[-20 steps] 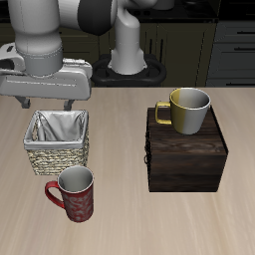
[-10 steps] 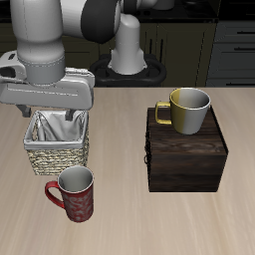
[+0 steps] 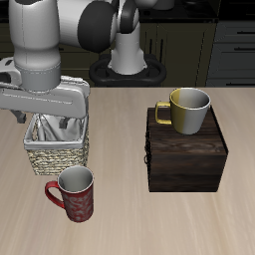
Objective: Place the red mug in the basket
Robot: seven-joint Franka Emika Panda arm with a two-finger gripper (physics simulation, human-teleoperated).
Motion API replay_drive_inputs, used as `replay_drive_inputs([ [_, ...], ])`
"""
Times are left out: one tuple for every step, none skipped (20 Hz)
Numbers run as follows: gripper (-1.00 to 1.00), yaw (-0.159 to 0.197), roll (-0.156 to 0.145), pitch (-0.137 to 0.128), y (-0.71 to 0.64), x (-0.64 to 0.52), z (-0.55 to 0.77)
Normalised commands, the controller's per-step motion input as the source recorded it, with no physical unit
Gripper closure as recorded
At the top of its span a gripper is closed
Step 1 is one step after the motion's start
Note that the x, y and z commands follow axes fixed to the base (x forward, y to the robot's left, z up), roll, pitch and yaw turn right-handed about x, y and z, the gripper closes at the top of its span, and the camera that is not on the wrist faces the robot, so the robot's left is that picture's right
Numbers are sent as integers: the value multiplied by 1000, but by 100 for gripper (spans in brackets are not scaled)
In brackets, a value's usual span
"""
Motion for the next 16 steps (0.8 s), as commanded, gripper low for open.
replay_drive_inputs([
  [-100, -22, -34, 18, 166, 119, -222],
  [-100, 6, 0, 21, 98, 4, -103],
  [-100, -25, -25, -17, 176, -21, -123],
  [-100, 50, 51, -21, 402, 83, -180],
  [-100, -29, -82, -3, 74, 60, -108],
  [-100, -81, 48, 44, 175, 23, -137],
  [-100, 67, 30, -24, 269, 111, -103],
  [-100, -72, -38, -5, 43, 68, -174],
  [-100, 4, -3, -16, 73, 82, -69],
  [-100, -69, -6, 4, 6, 99, -180],
  [-100, 0, 0, 0, -139, -88, -14],
  [-100, 7, 12, -3, 63, 147, -220],
  [-100, -87, -36, -4, -58, 139, -234],
  [-100, 30, 25, 12, -12, 27, -255],
  [-100, 36, -40, 42, 18, 181, -419],
  [-100, -33, 13, 37, -13, 86, -363],
])
